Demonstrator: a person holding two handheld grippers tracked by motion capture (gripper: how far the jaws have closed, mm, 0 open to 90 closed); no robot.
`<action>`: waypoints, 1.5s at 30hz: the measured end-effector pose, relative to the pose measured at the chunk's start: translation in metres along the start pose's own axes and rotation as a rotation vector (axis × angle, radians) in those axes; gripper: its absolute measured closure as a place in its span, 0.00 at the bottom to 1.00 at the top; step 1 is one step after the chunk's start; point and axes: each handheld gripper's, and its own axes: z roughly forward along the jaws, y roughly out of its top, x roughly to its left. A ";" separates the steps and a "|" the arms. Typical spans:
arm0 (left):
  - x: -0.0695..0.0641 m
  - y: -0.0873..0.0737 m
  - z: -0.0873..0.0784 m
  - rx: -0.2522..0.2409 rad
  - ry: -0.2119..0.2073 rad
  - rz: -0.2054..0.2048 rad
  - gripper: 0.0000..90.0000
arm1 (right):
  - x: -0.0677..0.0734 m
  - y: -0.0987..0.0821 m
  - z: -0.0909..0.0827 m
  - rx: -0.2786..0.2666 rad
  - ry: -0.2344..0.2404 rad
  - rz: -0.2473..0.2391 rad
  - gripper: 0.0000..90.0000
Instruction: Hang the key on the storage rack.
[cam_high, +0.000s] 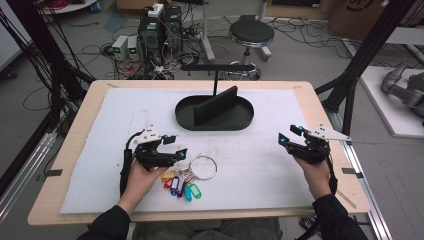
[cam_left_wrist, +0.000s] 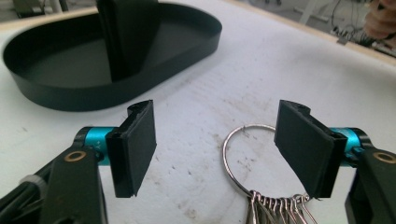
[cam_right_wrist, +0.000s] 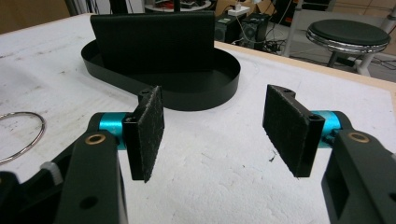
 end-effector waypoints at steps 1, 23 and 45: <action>0.000 0.000 0.004 0.021 -0.011 0.000 0.40 | 0.000 0.000 0.000 0.001 -0.001 -0.003 0.44; -0.014 -0.002 0.056 0.351 0.027 0.107 0.82 | -0.001 -0.002 -0.002 0.014 0.000 -0.004 0.44; -0.024 -0.005 0.058 0.342 0.065 0.150 0.95 | -0.001 -0.001 -0.001 0.007 0.007 -0.012 0.44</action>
